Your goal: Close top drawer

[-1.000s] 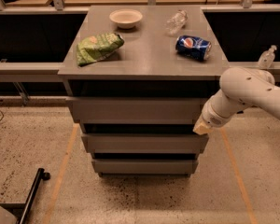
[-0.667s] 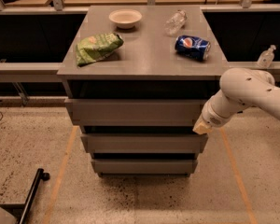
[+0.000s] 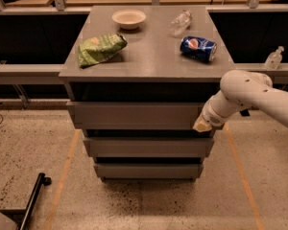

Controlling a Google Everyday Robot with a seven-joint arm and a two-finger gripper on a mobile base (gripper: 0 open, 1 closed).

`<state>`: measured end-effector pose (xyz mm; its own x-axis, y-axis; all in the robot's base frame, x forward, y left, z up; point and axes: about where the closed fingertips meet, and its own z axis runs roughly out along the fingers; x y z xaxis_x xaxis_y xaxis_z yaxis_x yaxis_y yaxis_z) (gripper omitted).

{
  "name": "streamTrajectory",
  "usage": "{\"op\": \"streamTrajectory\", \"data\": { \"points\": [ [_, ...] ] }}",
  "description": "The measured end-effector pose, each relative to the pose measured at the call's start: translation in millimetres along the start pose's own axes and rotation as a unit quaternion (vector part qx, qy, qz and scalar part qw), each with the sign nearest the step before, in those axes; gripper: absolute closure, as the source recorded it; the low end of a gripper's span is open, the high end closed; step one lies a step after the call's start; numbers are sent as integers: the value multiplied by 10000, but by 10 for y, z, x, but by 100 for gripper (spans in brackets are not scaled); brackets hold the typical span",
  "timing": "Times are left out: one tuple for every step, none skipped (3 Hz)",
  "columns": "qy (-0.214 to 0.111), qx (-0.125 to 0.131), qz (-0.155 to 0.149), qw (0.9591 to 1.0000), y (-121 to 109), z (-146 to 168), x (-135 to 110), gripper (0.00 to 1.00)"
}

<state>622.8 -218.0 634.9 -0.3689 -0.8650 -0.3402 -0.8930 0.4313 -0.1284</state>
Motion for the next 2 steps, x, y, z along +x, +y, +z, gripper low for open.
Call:
{"op": "streamTrajectory", "data": {
  "points": [
    [-33, 23, 8, 10000, -53, 15, -22, 82],
    [-31, 8, 6, 10000, -46, 34, -23, 60]
  ]
}}
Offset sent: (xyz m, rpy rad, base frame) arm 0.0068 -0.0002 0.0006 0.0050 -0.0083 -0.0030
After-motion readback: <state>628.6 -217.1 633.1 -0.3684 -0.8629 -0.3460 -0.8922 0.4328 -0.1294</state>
